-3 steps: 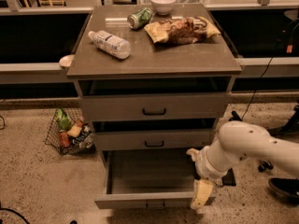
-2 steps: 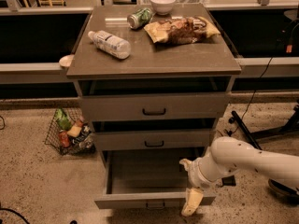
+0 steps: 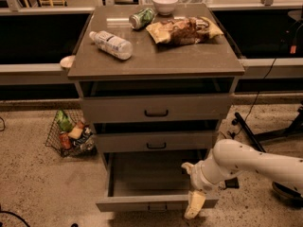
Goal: Close bottom drawer
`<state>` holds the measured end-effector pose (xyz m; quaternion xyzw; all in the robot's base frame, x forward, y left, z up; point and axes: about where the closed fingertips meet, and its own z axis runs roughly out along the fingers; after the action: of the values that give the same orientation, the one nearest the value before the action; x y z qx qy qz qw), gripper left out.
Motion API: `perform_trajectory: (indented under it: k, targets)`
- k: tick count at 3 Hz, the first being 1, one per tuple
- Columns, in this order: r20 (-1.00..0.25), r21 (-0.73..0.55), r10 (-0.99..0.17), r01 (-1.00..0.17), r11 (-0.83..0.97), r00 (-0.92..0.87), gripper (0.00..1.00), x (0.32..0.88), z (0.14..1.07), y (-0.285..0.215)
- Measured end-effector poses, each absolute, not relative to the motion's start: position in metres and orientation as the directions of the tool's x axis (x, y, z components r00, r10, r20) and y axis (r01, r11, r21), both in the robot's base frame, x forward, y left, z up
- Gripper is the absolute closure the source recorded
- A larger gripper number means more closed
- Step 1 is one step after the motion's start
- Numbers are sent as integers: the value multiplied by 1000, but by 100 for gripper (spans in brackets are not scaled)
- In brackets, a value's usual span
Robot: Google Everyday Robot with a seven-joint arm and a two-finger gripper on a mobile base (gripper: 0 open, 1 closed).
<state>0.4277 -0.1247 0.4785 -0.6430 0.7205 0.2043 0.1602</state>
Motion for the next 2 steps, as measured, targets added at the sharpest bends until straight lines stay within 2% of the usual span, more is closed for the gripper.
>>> perform_trajectory:
  k: [2]
  targets:
    - [-509,159,-856,-987,2,-84,0,445,341,-148]
